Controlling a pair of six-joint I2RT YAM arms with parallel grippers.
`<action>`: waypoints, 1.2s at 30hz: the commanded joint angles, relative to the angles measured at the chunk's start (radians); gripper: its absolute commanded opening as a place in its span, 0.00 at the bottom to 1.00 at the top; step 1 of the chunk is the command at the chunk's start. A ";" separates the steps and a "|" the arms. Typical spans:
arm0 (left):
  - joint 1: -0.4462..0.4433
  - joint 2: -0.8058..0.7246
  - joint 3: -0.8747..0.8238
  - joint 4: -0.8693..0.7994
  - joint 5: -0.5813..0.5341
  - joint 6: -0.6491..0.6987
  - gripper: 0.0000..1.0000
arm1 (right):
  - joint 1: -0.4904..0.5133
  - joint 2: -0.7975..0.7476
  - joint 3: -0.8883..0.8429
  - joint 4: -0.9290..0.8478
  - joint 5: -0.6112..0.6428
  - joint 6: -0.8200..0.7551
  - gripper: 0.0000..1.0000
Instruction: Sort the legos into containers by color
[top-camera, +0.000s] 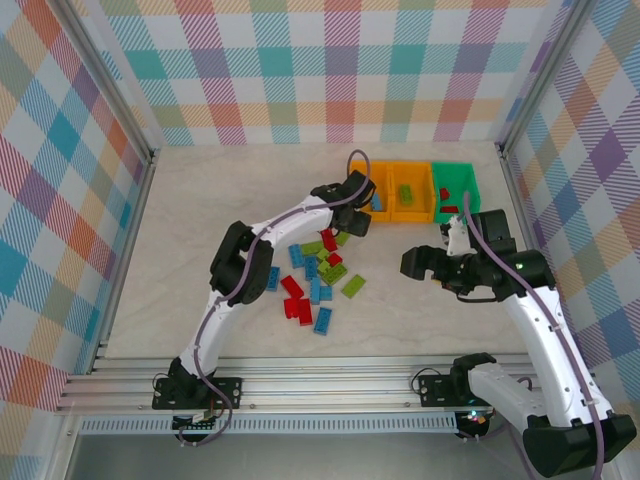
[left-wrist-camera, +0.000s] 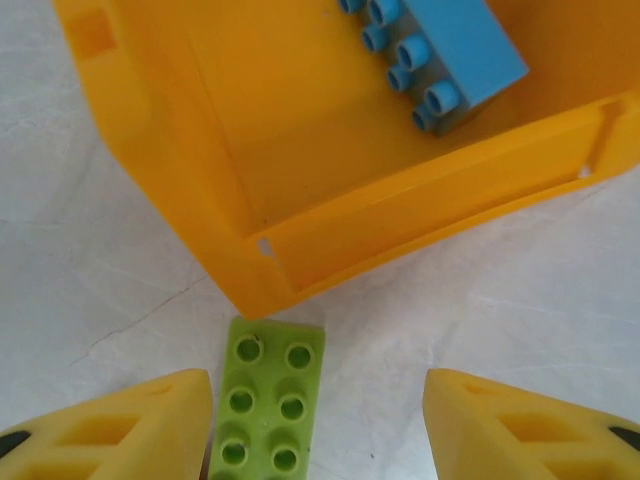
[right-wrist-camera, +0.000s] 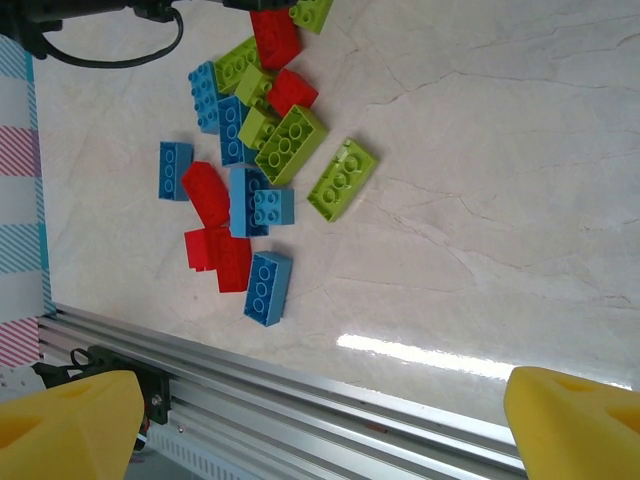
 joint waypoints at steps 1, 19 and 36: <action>0.004 0.023 0.026 -0.064 -0.034 0.028 0.57 | 0.005 -0.009 0.006 -0.017 0.002 0.013 0.94; 0.006 0.049 -0.100 -0.032 0.001 0.035 0.31 | 0.004 0.010 0.030 -0.009 -0.008 0.040 0.95; -0.078 -0.251 -0.166 0.314 0.129 -0.052 0.23 | 0.004 -0.061 0.039 0.073 0.102 0.149 0.98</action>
